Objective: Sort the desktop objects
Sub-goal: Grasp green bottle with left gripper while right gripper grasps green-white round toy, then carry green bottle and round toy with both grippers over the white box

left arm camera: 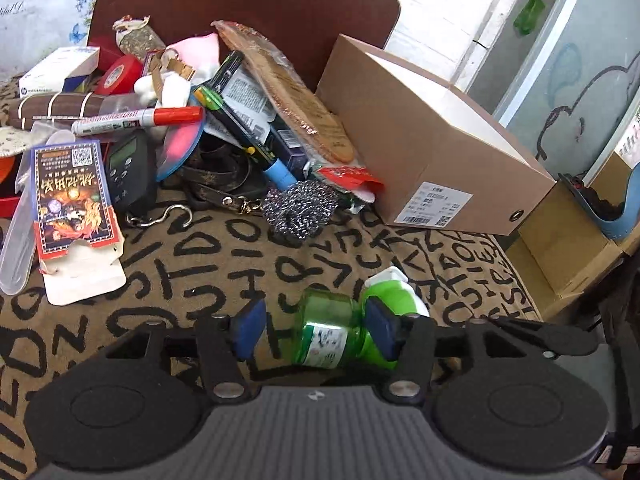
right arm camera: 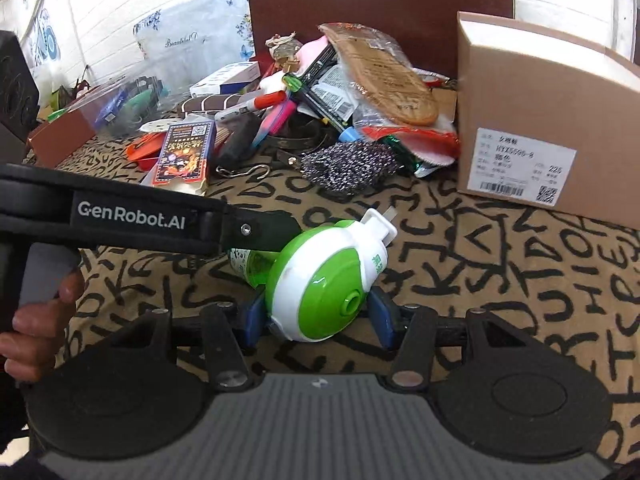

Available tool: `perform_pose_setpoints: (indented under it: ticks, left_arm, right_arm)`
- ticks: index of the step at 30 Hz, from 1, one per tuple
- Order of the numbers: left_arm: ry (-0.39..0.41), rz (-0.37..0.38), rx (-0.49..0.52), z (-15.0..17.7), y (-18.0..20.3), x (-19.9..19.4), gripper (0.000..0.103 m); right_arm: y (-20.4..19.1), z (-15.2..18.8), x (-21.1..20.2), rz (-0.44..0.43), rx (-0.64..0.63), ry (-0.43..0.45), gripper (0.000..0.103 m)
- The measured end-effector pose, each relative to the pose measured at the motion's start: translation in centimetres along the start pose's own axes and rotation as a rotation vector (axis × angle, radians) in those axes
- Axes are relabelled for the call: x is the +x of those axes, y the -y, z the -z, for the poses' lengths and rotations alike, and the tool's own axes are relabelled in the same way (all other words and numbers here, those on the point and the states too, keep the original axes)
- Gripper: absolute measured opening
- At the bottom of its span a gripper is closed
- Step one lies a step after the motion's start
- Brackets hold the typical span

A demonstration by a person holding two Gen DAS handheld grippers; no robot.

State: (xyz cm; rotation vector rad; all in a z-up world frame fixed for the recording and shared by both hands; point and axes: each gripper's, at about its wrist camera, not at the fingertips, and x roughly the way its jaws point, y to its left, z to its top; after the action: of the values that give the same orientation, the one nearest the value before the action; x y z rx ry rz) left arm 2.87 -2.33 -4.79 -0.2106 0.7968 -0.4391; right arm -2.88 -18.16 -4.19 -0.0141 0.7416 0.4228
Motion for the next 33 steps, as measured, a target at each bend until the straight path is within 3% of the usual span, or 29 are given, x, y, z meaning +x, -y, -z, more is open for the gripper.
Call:
perform_pose_setpoints:
  ticks: [3, 9, 12, 19, 25, 33]
  left_arm:
    - [-0.023, 0.038, -0.022, -0.1, -0.4, 0.0, 0.053]
    - [-0.029, 0.046, -0.021, -0.6, -0.4, 0.6, 0.054]
    - [-0.042, 0.087, -0.019, -0.8, -0.4, 0.8, 0.039]
    - [-0.036, 0.077, -0.026, -0.9, 0.1, 0.5, 0.039]
    - [0.052, 0.078, 0.035, -2.6, 2.3, -1.9, 0.039]
    - [0.205, 0.148, 0.146, -8.7, 7.2, -2.4, 0.039]
  right_arm:
    - [0.2, 0.0, 0.1, 0.004, 0.007, 0.001, 0.053]
    - [0.3, -0.1, 0.2, 0.011, 0.011, 0.006, 0.053]
    - [0.5, -0.1, 0.4, 0.017, 0.008, 0.006, 0.053]
    - [0.5, -0.1, 0.2, 0.035, -0.009, 0.011, 0.047]
    - [0.4, -1.1, -2.0, 0.051, -0.019, 0.098, 0.047]
    - [3.1, -6.2, -6.1, 0.150, -0.072, 0.293, 0.047]
